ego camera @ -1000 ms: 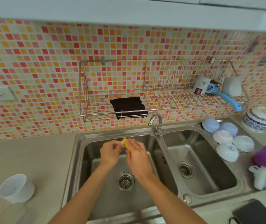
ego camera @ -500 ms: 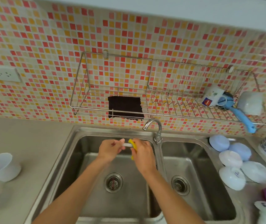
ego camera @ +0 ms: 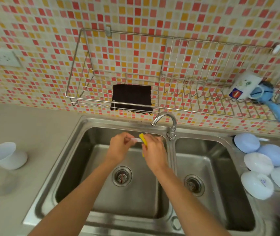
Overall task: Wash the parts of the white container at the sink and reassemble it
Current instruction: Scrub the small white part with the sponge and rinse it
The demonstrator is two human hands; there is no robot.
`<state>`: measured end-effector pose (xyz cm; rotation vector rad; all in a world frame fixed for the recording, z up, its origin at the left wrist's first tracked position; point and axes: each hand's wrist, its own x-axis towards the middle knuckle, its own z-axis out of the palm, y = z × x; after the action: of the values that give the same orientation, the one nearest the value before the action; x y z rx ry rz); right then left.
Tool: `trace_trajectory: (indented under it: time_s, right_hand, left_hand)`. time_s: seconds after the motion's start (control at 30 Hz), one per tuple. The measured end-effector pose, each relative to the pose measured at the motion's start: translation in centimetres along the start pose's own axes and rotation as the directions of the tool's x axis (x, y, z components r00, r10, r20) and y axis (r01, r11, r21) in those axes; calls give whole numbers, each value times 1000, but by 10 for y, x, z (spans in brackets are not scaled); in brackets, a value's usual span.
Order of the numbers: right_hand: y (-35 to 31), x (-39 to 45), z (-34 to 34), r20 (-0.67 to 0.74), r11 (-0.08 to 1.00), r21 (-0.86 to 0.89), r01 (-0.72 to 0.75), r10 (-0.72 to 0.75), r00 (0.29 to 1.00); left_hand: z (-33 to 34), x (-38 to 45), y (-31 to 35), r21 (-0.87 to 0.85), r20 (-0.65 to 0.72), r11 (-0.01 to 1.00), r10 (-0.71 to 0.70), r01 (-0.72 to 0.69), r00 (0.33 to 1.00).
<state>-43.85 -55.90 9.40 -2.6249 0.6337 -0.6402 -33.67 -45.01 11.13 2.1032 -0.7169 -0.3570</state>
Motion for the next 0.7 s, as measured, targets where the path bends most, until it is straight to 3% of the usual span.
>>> trace_trajectory:
  time_s: [0.13,0.23,0.43,0.7]
  right_hand:
    - [-8,-8,11,-20,995,97,20,-19,1000]
    - [20,-3,10,59,982,106,-157,152,987]
    - [85,12,-2,117,860,142,-489,476,871]
    - [114,32,7,199,831,124,-543,515,834]
  left_hand:
    - [13,4,-5,-140,26,985,-95,97,995]
    - [18,7,-7,-98,27,989,-109,111,994]
    - [23,16,-8,-48,41,991,-126,128,991]
    - [35,41,5,-107,86,990,-85,94,993]
